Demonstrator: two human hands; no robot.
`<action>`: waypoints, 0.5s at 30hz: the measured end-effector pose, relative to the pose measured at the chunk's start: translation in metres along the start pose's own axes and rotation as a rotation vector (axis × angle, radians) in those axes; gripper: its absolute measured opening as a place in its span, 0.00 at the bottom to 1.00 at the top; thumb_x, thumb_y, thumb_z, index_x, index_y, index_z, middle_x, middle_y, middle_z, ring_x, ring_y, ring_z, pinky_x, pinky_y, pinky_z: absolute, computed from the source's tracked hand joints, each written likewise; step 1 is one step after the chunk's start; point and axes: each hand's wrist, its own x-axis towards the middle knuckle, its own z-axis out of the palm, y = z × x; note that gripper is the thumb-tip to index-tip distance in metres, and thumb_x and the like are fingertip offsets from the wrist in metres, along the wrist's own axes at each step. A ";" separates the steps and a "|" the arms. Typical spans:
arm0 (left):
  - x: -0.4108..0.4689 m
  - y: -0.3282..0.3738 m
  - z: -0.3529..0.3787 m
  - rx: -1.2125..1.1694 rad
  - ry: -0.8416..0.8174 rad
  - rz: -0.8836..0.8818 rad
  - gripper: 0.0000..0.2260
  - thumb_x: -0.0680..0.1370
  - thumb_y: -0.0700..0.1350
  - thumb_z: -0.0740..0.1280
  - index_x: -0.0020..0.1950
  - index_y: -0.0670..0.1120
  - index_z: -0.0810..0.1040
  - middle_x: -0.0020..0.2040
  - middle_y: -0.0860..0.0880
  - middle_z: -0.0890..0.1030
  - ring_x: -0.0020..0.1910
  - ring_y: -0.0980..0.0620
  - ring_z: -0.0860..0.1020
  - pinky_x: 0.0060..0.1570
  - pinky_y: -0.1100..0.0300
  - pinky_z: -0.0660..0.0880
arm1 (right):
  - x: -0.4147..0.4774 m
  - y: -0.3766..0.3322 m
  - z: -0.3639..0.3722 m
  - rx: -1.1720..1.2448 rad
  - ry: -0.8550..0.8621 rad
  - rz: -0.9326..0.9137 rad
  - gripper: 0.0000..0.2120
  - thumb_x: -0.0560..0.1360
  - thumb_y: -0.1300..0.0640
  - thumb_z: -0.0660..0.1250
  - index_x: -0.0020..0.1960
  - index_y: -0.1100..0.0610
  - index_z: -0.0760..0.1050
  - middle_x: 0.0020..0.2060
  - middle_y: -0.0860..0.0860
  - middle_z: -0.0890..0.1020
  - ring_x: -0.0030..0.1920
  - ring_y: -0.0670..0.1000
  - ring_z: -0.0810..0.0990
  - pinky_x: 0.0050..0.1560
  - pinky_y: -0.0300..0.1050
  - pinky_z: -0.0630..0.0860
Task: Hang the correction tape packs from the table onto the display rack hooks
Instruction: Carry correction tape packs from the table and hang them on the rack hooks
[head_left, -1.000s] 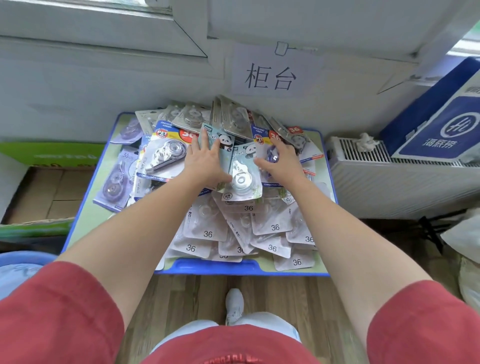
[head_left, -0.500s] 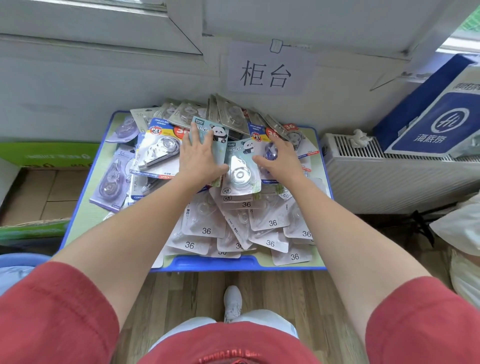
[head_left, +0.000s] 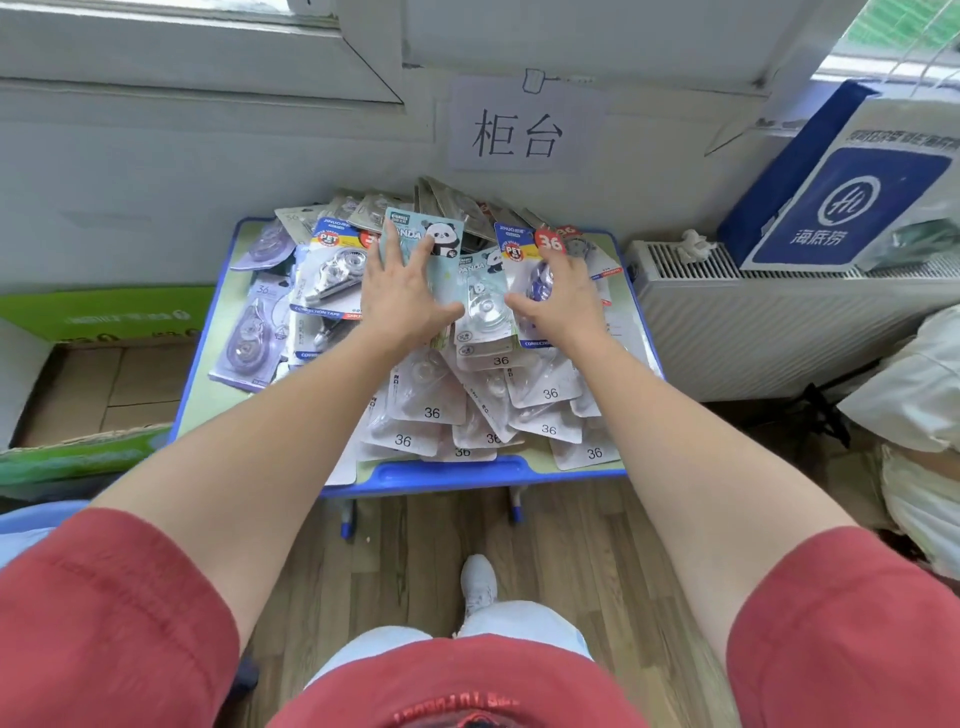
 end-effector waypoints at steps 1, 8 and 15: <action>-0.007 -0.001 -0.001 0.013 0.008 0.003 0.38 0.74 0.58 0.67 0.79 0.52 0.52 0.79 0.42 0.43 0.77 0.40 0.44 0.75 0.48 0.45 | -0.010 0.000 0.001 -0.009 0.005 0.007 0.36 0.72 0.44 0.70 0.75 0.52 0.60 0.71 0.57 0.64 0.69 0.60 0.65 0.68 0.56 0.65; -0.073 -0.013 0.002 0.026 0.004 0.016 0.39 0.75 0.59 0.65 0.79 0.52 0.48 0.79 0.42 0.42 0.77 0.38 0.44 0.75 0.47 0.46 | -0.092 0.008 0.011 -0.087 0.027 0.047 0.36 0.74 0.43 0.68 0.76 0.51 0.57 0.73 0.56 0.60 0.70 0.60 0.62 0.67 0.56 0.63; -0.148 -0.007 0.017 0.074 -0.034 -0.004 0.39 0.76 0.60 0.64 0.79 0.51 0.45 0.79 0.43 0.41 0.77 0.38 0.43 0.74 0.47 0.44 | -0.164 0.027 0.010 -0.180 -0.017 0.018 0.37 0.75 0.42 0.66 0.77 0.51 0.54 0.74 0.55 0.59 0.72 0.60 0.60 0.68 0.58 0.63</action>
